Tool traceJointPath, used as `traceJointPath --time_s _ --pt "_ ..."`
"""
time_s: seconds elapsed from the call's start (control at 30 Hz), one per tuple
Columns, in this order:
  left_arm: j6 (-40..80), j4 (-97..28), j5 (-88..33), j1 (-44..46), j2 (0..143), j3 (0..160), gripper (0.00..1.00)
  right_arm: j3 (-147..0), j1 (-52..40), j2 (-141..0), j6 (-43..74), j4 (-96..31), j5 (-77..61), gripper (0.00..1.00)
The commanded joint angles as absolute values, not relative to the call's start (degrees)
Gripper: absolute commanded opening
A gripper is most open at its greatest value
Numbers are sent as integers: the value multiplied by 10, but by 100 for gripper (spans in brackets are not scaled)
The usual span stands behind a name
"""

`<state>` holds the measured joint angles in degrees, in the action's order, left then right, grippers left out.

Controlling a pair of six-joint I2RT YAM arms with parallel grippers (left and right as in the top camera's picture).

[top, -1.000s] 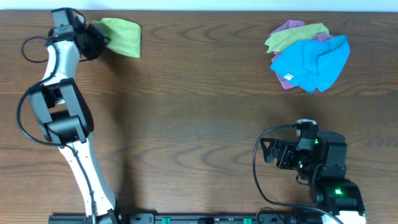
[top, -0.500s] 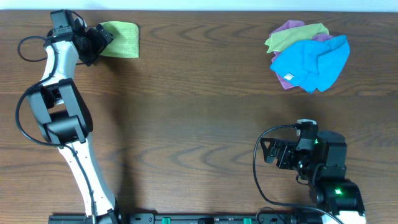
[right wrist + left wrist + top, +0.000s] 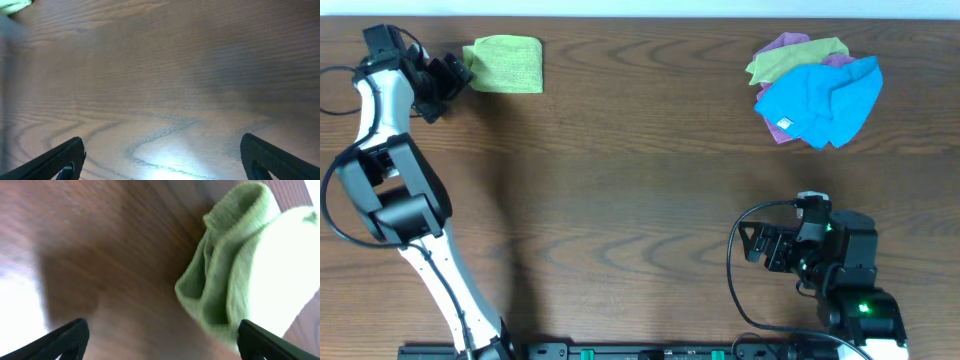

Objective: Fold the cloth
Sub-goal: 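Release the green cloth and pull the left gripper back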

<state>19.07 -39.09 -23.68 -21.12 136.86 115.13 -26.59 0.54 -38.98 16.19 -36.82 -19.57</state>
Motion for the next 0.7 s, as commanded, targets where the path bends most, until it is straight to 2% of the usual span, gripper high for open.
traceJointPath --time_s 0.0,0.3,0.67 --pt "135 -416 -183 -206 1312 1165 96 -265 10 -389 171 -369 -199 99" --pt "89 -515 -145 -190 1238 1165 96 -265 10 -389 171 -369 -199 99" --pt "75 -611 -86 -106 1160 1165 96 -265 10 -389 171 -369 -199 99"
